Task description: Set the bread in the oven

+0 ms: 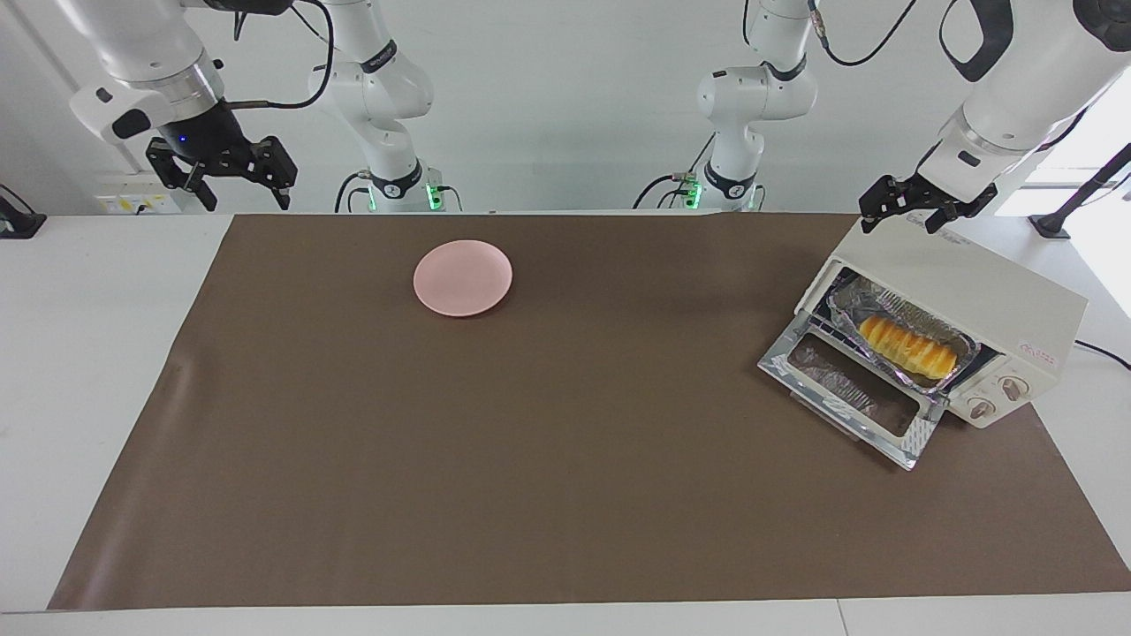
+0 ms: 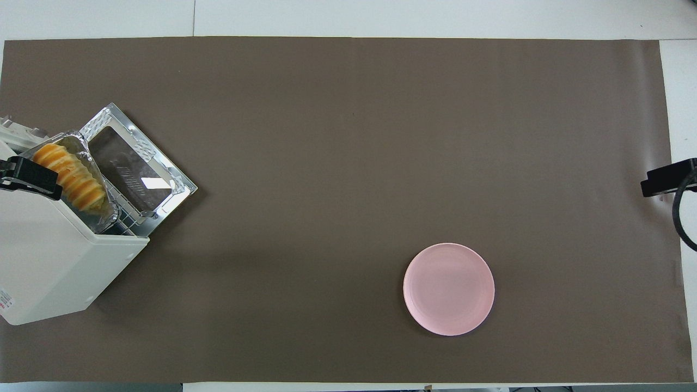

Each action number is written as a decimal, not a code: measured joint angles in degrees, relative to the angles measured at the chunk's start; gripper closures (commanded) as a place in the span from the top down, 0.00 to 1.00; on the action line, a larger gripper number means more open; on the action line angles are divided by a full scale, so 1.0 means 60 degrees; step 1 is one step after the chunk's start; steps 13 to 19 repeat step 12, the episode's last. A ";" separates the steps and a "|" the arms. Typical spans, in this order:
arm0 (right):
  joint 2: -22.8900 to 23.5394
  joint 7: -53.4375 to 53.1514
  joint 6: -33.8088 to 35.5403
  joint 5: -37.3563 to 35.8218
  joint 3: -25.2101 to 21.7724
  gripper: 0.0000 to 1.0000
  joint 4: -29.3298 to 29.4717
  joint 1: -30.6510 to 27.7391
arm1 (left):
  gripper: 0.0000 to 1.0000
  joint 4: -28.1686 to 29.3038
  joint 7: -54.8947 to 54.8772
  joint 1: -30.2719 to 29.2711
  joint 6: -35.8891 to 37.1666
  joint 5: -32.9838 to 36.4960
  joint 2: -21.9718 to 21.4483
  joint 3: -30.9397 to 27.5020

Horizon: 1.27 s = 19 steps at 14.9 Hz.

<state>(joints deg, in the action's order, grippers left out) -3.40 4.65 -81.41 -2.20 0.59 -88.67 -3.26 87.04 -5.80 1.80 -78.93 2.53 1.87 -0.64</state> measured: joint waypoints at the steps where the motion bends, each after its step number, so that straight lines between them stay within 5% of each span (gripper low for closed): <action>1: 0.0000 0.0000 0.0000 0.0000 0.0000 1.00 0.0000 -0.0010 | 1.00 0.0000 0.0001 0.0000 -0.0045 0.0000 -0.0015 0.0006; 19: -0.0005 0.0000 0.0000 0.0202 -0.0015 1.00 0.0000 -0.0026 | 1.00 0.0497 0.0198 0.0000 -0.0436 -0.0089 -0.0038 0.0088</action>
